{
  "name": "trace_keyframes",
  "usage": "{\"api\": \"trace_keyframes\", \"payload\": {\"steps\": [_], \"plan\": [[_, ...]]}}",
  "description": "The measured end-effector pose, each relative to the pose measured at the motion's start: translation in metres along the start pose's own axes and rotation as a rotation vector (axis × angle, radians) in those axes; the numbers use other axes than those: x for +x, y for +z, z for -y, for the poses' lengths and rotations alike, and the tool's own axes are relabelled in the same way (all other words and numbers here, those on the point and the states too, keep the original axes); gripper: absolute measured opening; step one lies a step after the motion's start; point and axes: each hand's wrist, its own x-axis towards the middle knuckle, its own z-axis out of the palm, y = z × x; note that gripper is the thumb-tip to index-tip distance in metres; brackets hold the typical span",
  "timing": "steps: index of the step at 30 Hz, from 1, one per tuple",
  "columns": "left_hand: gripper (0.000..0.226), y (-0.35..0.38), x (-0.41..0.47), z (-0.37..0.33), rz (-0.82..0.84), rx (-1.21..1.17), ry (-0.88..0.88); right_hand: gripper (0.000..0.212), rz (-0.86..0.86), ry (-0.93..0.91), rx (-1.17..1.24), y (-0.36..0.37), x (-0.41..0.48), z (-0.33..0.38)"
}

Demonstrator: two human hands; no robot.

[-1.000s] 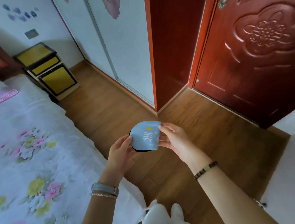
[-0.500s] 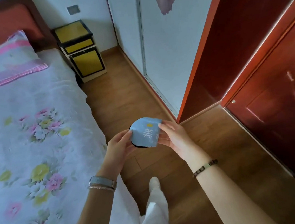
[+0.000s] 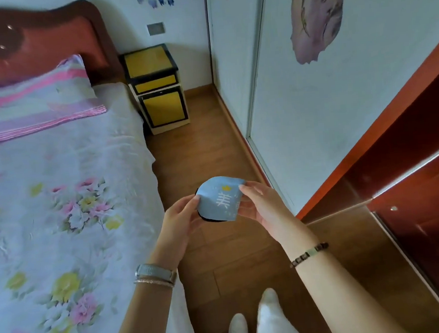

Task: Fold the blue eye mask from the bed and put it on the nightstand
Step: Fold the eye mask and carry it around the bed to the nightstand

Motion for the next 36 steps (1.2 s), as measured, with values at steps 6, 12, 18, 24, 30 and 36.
{"api": "trace_keyframes", "payload": {"steps": [6,12,18,24,30,36], "plan": [[0.029,0.011,0.075,-0.028,-0.089,-0.070,-0.012,0.028,0.066,0.027,-0.049,0.009,0.089,0.043],[0.025,0.031,0.151,-0.063,-0.170,-0.126,-0.006,0.030,0.137,0.041,-0.114,0.014,0.176,0.097],[0.030,0.050,0.222,-0.107,-0.237,-0.172,0.022,0.030,0.192,0.039,-0.190,0.026,0.259,0.160],[0.026,0.045,0.281,-0.144,-0.297,-0.210,0.045,0.026,0.249,0.070,-0.186,0.053,0.326,0.198],[0.024,0.023,0.345,-0.175,-0.314,-0.230,0.046,0.026,0.281,0.101,-0.186,0.089,0.391,0.224],[0.024,-0.012,0.426,-0.215,-0.290,-0.243,0.048,0.027,0.267,0.098,-0.194,0.138,0.462,0.255]]}}
